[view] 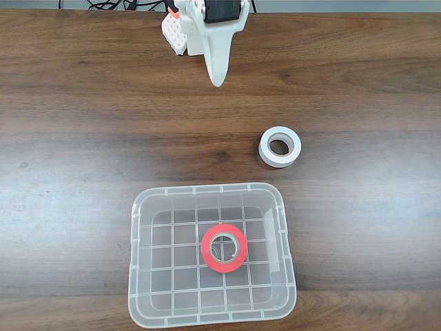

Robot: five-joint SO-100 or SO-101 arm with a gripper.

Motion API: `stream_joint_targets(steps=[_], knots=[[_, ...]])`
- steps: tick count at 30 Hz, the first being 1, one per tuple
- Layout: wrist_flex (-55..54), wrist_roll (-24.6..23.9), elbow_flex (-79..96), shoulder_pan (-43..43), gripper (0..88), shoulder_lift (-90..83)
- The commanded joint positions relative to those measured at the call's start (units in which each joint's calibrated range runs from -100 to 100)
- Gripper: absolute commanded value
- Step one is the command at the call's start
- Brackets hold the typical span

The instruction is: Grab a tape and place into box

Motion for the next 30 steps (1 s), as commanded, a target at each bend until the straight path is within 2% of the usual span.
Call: stream_joint_targets(steps=[1, 6, 11, 13, 15, 19, 30], knots=[[-23.11, -0.36, 34.19, 0.78, 1.1, -19.85], [-26.36, -0.30, 50.40, 3.27, 1.3, -36.66], [-16.95, -3.47, 59.16, 4.80, 2.3, -48.97], [-11.98, -4.78, 60.47, 4.80, 4.5, -50.50], [-11.89, -6.15, 60.65, 4.80, 4.4, -50.18], [-11.21, -6.42, 61.09, 4.51, 0.8, -49.94], [-10.10, -6.63, 60.91, 4.29, 1.1, -49.94]])
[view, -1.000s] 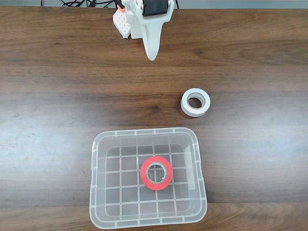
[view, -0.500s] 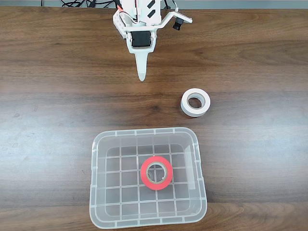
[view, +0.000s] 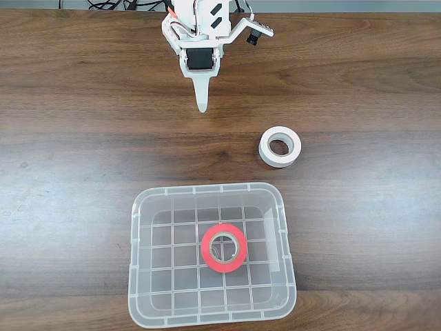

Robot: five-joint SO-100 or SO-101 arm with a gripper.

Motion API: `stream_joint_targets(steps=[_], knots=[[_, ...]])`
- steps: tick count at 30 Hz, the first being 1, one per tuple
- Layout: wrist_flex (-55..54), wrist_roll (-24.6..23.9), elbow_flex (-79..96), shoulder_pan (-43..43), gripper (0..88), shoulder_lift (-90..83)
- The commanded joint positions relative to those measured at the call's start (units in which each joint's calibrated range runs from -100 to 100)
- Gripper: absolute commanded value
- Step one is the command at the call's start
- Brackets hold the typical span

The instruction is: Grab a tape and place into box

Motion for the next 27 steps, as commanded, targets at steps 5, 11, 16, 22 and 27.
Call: stream_joint_targets(steps=[5, 11, 16, 22, 27], knots=[[0.33, -0.52, -0.91, -0.07, 1.1, -0.88], [0.33, -0.42, -0.91, 0.23, 1.2, -0.88], [0.33, -0.37, -0.91, 0.23, 1.2, -0.88], [0.33, -0.37, -0.91, 0.23, 1.2, -0.88], [0.33, -0.37, -0.91, 0.23, 1.2, -0.88]])
